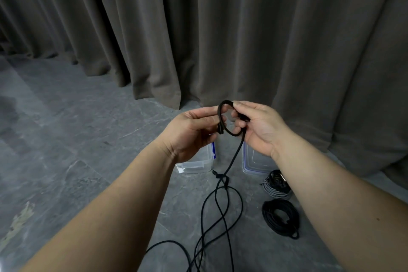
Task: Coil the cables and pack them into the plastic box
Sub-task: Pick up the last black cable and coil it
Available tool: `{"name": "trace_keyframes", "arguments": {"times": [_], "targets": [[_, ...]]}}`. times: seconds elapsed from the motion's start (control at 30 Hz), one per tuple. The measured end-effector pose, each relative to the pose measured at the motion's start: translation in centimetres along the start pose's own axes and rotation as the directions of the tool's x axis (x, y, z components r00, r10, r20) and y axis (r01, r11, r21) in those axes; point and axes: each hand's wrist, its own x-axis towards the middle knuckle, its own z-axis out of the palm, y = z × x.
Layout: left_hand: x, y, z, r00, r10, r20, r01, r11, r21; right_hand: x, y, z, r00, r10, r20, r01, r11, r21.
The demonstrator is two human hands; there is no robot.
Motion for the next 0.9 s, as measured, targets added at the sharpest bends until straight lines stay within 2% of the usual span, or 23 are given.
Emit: {"name": "trace_keyframes", "arguments": {"times": [0.13,0.23,0.4,0.5,0.67,0.9], "targets": [[0.5,-0.2,0.1,0.998,0.026,-0.061,-0.03,0.997,-0.075,0.0,0.5,0.1,1.0,0.001,-0.001,-0.001,0.997,-0.082],[0.6,-0.3,0.5,0.999,0.028,-0.029,-0.031,0.991,-0.131,0.2,0.9,0.4,0.998,-0.062,-0.019,0.06,0.995,-0.081],[0.5,-0.2,0.9,0.999,-0.015,0.047,0.023,0.982,-0.186,0.4,1.5,0.8,0.976,-0.176,-0.128,0.162,0.98,-0.114],[0.3,-0.2,1.0,0.999,-0.034,0.034,0.039,0.983,-0.178,0.4,1.9,0.8,0.964,-0.219,-0.153,0.194,0.968,-0.163],[0.3,-0.5,0.8,1.0,0.01,-0.005,-0.01,0.998,-0.065,0.4,2.0,0.9,0.969,-0.209,-0.131,0.182,0.965,-0.189],[0.3,-0.5,0.4,0.995,0.06,0.076,-0.048,0.987,-0.15,0.6,1.7,0.2,0.989,-0.137,-0.064,0.123,0.975,-0.187]]}}
